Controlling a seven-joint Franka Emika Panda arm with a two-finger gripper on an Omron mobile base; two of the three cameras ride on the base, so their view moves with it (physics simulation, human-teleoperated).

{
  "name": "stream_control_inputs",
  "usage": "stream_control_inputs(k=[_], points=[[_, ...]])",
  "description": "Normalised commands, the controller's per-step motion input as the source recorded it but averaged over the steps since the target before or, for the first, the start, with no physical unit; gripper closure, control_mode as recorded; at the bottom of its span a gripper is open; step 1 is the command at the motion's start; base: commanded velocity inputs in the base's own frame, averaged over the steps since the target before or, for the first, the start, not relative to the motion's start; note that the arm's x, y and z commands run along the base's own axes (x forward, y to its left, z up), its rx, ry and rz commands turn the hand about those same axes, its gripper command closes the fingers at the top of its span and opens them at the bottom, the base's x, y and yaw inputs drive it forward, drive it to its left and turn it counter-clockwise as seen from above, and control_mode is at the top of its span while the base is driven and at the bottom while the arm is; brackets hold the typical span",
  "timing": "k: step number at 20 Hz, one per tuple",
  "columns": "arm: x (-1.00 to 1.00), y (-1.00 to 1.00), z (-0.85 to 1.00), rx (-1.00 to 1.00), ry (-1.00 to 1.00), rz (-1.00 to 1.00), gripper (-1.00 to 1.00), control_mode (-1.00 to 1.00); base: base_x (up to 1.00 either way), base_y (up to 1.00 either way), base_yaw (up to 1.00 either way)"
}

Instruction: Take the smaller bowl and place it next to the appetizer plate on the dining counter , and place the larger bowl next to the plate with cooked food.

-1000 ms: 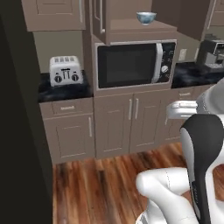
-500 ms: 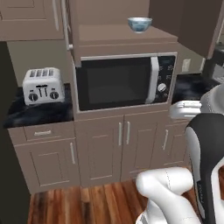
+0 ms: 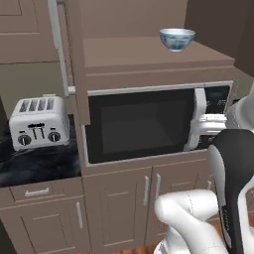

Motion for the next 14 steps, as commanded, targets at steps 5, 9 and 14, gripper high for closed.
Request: stream_control_inputs(k=[5, 9, 14], points=[[0.0, 0.0, 0.0, 0.0, 0.0, 0.0, -1.0, 1.0, 1.0, 0.13, -0.03], [0.0, 0.0, 0.0, 0.0, 0.0, 0.0, -1.0, 1.0, 1.0, 0.0, 0.0], [0.0, 0.0, 0.0, 0.0, 0.0, 0.0, -1.0, 1.0, 1.0, 0.0, 0.0]])
